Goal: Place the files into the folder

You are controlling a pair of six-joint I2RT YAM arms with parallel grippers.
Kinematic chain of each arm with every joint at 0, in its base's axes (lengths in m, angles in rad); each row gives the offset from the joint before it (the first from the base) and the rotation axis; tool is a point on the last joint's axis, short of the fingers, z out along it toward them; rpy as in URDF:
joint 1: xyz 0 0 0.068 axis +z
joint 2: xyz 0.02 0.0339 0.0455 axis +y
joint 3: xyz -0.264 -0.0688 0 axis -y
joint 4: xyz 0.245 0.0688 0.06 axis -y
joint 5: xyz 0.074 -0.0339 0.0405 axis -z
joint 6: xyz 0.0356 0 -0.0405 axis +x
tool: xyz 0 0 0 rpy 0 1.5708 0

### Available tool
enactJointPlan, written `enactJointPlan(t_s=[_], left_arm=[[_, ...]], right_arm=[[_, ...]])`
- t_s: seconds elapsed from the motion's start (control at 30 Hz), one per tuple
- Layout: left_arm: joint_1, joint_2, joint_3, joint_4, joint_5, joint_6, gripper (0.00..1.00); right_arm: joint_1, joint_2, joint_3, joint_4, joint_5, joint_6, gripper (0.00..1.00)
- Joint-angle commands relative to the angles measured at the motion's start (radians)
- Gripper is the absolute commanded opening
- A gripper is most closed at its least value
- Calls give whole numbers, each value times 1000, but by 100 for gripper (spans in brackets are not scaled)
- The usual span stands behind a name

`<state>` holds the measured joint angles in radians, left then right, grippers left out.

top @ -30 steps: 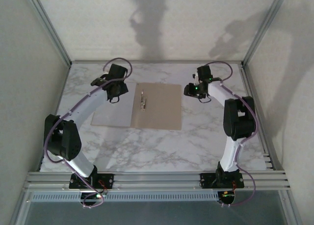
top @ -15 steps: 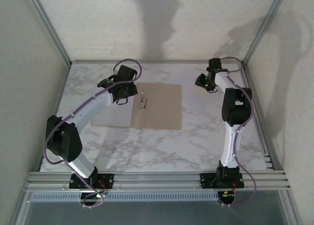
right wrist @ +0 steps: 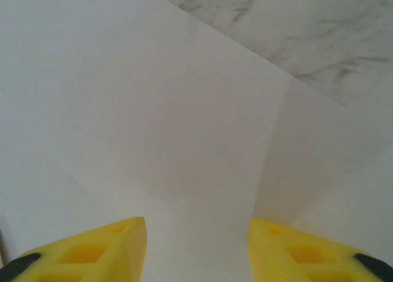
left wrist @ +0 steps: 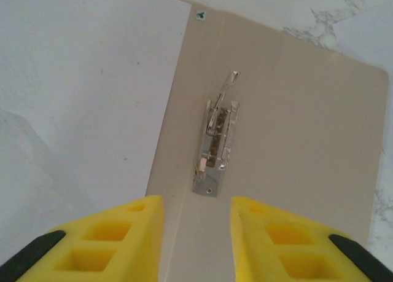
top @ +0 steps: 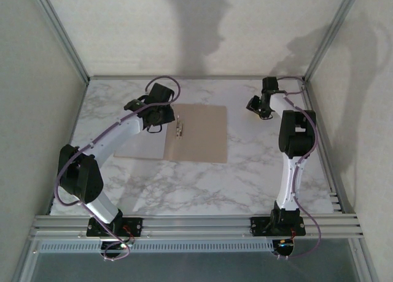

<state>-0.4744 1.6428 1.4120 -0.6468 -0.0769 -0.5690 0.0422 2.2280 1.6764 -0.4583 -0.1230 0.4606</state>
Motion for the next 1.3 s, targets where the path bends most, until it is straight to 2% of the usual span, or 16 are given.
enactJointPlan(t_s=[0.0,0.2,0.53,0.67,0.8,1.1,1.27], left_arm=[[-7,-9,25,-46,4,6,35],[-7,-26,24,-43,-3,15,36],[-7,-55,-54,-1,9,18,36],[-10,-57,-69,16,26,15,36],[-23,-61,-80,36,40,8,36],[-94,-7,-68,88,75,-19,37],[-177,90,5,130,133,-42,37]], right_arm=[[-16,-29,-83,-18,12,46,48],[-18,-107,-207,19,-11,89,46],[-23,-334,-519,65,43,168,46],[-24,-408,-633,95,-2,215,44],[-23,-506,-758,114,5,256,44],[-22,-734,-946,81,-8,250,43],[-24,-862,-945,0,1,200,46]])
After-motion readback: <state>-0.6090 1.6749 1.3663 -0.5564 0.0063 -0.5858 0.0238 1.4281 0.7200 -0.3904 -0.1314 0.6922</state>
